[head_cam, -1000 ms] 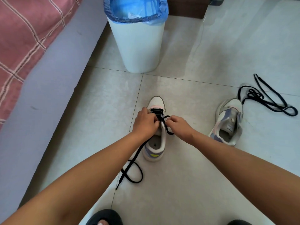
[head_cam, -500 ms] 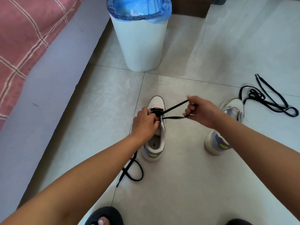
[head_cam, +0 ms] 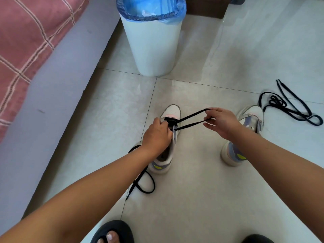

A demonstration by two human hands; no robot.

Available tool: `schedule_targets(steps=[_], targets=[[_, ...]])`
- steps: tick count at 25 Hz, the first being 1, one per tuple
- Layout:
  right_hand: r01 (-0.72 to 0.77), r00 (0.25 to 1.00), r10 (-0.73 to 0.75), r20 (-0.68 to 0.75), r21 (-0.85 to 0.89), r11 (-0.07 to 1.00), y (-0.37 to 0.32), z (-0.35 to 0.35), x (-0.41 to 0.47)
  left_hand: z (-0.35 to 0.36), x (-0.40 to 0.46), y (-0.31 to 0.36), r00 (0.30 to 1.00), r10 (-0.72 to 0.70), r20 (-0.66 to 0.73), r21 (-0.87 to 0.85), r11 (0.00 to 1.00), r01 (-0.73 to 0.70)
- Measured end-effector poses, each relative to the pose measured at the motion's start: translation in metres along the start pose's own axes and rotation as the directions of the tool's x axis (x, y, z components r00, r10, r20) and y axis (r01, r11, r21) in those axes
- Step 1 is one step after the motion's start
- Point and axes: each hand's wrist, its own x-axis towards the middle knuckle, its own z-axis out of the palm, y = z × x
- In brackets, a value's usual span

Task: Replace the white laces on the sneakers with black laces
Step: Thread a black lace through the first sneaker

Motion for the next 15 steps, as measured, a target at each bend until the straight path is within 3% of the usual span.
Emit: schedule_targets(steps=[3,5,8,10,12,15], targets=[[0.011,0.999,-0.012,-0.033,-0.024,1.000,0.004,0.001,-0.001,-0.009,0.003,0.004,0.992,-0.113,0.047,-0.202,0.972,0.120],[-0.018,0.998,0.018,-0.052,0.007,1.000,0.010,0.007,-0.003,-0.014,0.001,0.002,0.961,-0.254,0.111,-0.385,0.880,0.277],[-0.059,0.993,0.062,-0.102,0.026,0.998,0.016,0.016,-0.005,-0.014,-0.001,-0.007,0.865,-0.431,0.256,-0.684,0.552,0.477],[-0.105,0.986,0.104,-0.126,0.005,0.995,0.022,0.023,-0.010,-0.013,-0.004,-0.015,0.799,-0.504,0.328,-0.785,0.326,0.527],[-0.183,0.982,0.178,-0.064,-0.088,0.979,0.034,0.033,-0.026,-0.012,-0.008,-0.017,0.822,-0.477,0.311,-0.819,0.305,0.486],[-0.205,0.958,0.268,0.106,-0.400,0.893,0.059,0.058,-0.064,-0.013,-0.017,-0.006,0.902,-0.359,0.241,-0.860,0.351,0.370]])
